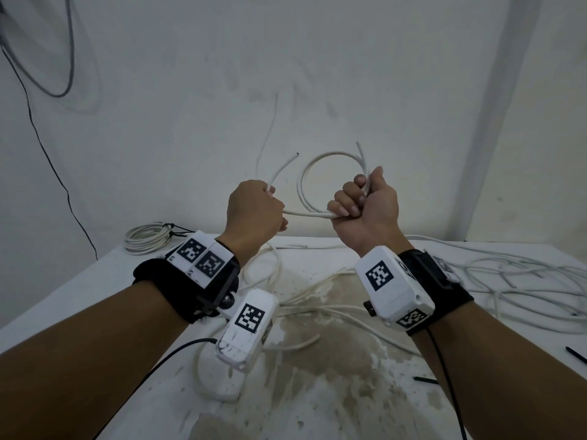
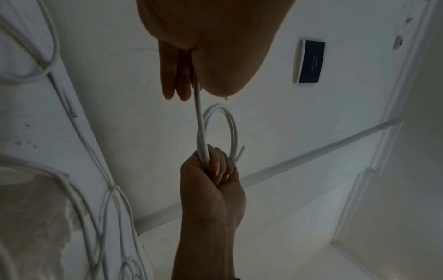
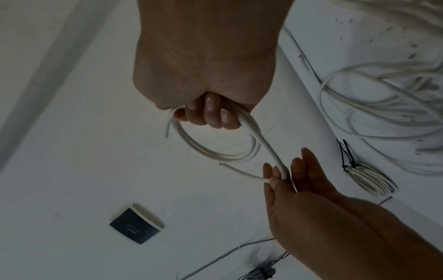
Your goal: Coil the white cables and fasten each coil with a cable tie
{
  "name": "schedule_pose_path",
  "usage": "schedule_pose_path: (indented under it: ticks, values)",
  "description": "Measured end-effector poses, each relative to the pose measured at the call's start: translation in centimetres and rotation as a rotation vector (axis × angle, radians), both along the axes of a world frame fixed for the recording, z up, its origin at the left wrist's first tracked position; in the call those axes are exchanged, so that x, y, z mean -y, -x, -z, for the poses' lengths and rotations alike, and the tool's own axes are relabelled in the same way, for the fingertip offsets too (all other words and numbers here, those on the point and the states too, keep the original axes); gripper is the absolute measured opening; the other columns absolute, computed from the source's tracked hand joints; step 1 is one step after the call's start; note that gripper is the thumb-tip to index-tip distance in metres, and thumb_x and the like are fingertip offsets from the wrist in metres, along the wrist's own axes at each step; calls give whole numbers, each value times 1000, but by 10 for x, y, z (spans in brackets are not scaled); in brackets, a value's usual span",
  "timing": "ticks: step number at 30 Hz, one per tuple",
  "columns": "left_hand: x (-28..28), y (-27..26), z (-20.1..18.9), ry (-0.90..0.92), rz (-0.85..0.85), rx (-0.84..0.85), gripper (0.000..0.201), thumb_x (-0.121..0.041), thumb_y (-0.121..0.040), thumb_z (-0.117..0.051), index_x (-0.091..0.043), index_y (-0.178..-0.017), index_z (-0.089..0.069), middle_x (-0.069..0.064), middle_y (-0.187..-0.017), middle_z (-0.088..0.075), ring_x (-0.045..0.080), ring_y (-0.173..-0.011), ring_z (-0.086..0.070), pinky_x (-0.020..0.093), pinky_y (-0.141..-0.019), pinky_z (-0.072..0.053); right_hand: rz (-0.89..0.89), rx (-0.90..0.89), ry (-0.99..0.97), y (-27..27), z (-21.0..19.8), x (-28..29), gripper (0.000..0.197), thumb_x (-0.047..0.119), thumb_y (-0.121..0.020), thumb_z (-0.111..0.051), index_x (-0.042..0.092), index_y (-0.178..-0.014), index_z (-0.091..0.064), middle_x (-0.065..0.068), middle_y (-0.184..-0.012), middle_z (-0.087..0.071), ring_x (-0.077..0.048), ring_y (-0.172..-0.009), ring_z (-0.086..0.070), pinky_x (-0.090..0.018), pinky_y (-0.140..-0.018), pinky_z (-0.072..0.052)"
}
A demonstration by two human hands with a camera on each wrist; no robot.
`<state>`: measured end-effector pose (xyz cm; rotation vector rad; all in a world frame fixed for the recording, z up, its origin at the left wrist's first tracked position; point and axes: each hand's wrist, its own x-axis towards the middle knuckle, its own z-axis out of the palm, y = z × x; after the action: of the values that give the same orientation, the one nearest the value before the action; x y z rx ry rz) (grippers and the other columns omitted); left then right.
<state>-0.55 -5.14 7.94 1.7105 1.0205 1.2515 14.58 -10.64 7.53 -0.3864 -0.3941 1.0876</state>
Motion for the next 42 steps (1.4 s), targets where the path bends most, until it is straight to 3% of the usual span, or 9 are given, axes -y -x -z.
schedule_pose_path:
  ticks: [11,17,20,24,27,33,36,39,42]
  values:
    - [-6,5,-8,-228,53,-104,27,-10,-103,-38,-15,-95,-64,3,-95,-71,16,-82,-73,42,-79,-61,-125,329,50,9,4,7,49,49,-102,-43,20,-64,-38,6,-48,-17,-10,-38,-12,-23,-38,-12]
    - [-2,2,-17,-171,151,99,26,-14,-105,-40,-7,-99,-65,3,-87,-72,16,-67,-73,36,-72,-61,-153,390,75,13,1,9,49,50,-101,-44,19,-63,-37,6,-48,-17,-10,-38,-12,-23,-37,-14]
    - [-1,-1,-13,-213,140,94,31,-20,-105,-42,-2,-91,-63,-1,-69,-58,12,-48,-53,29,-56,-51,-173,424,99,13,0,10,49,49,-101,-44,19,-64,-37,6,-48,-16,-10,-38,-12,-23,-38,-15]
    - [-2,-3,-14,-186,211,136,36,-29,-104,-46,-6,-80,-59,-6,-55,-42,15,-46,-35,27,-47,-36,-180,438,124,16,3,10,49,48,-101,-47,19,-63,-37,5,-49,-16,-11,-39,-13,-23,-39,-18]
    - [-2,2,-19,-212,266,63,28,-23,-104,-47,-11,-98,-72,-1,-67,-49,13,-47,-37,27,-47,-36,-172,460,155,16,5,9,48,47,-100,-48,19,-63,-37,5,-49,-17,-11,-38,-14,-23,-37,-21]
    - [-4,9,-27,-272,341,-145,32,-13,-104,-44,-23,-123,-68,1,-82,-57,17,-54,-37,29,-49,-39,-171,467,203,18,7,8,47,45,-100,-50,19,-63,-38,5,-49,-19,-11,-37,-15,-23,-36,-24]
    - [-6,9,-29,-263,360,-178,30,-15,-103,-45,-22,-116,-71,1,-78,-54,17,-55,-36,28,-47,-37,-143,481,224,21,9,9,46,44,-100,-52,19,-63,-39,5,-50,-20,-11,-38,-16,-23,-37,-24]
    - [-2,6,-27,-310,317,-156,29,-38,-100,-53,-20,-97,-75,2,-68,-44,13,-53,-35,27,-51,-32,-92,544,245,26,9,10,46,43,-99,-54,20,-63,-39,5,-52,-20,-12,-40,-17,-24,-40,-24]
    - [-4,0,-21,-355,171,-100,37,-50,-93,-60,-17,-82,-73,-13,-50,-40,5,-45,-34,23,-53,-31,-60,624,261,32,7,10,45,43,-100,-53,21,-64,-37,5,-52,-20,-12,-42,-18,-25,-43,-22]
